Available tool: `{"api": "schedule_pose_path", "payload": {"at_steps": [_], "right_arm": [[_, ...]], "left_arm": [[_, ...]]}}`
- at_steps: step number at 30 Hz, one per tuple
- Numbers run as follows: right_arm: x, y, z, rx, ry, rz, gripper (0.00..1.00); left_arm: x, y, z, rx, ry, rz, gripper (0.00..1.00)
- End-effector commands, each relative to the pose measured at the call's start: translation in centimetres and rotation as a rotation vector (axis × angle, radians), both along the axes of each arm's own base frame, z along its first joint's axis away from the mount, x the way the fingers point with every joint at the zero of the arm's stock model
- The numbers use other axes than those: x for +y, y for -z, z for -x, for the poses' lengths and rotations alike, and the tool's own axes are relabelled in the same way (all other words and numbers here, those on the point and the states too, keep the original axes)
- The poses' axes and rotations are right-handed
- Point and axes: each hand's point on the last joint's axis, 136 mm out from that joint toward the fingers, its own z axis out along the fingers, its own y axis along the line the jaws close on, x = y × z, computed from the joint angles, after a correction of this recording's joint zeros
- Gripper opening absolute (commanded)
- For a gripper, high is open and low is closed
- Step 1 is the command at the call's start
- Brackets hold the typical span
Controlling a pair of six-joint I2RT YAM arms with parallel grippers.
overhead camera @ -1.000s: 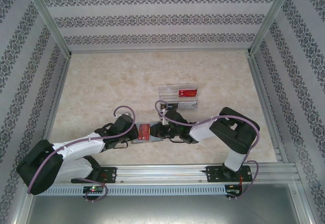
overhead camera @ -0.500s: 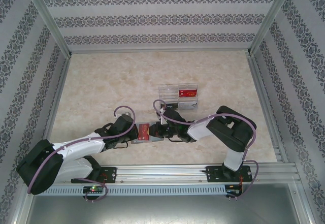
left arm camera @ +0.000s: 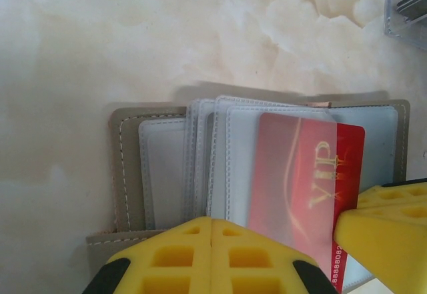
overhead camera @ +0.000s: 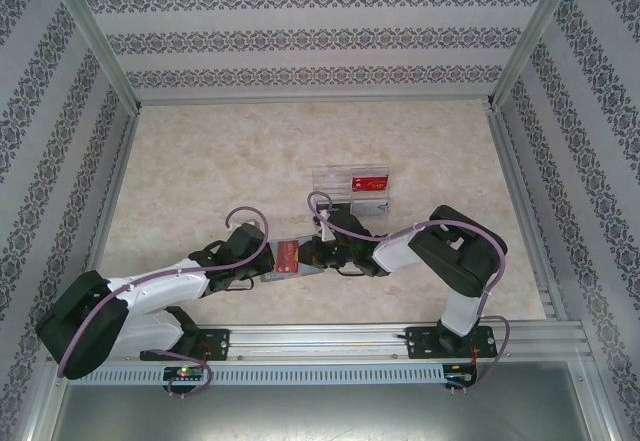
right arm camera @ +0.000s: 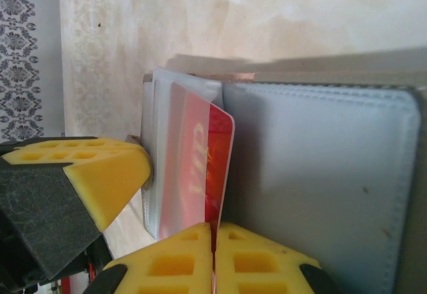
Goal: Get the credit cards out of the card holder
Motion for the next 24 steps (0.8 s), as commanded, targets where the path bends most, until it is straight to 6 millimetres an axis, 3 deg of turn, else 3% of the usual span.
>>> {"api": "schedule_pose_path", "payload": {"at_steps": [1,16,24], "right_arm": [[-1.2,0.8,0.2,-0.003,-0.002,0.032,0.09],[-2.5,0.1,-0.3,0.013,-0.019,0.006,0.08],[-4.4,0.0,-0.4,0.020,0.001,-0.009,0.08]], "left_arm": [[2.5,3.3,2.8,0.136,0.002,-0.115,0.00],[2.5,3.5,3.0,0.142,0.008,-0.118,0.00],[2.5,3.4,3.0,0.139,0.009,-0.116,0.00]]}}
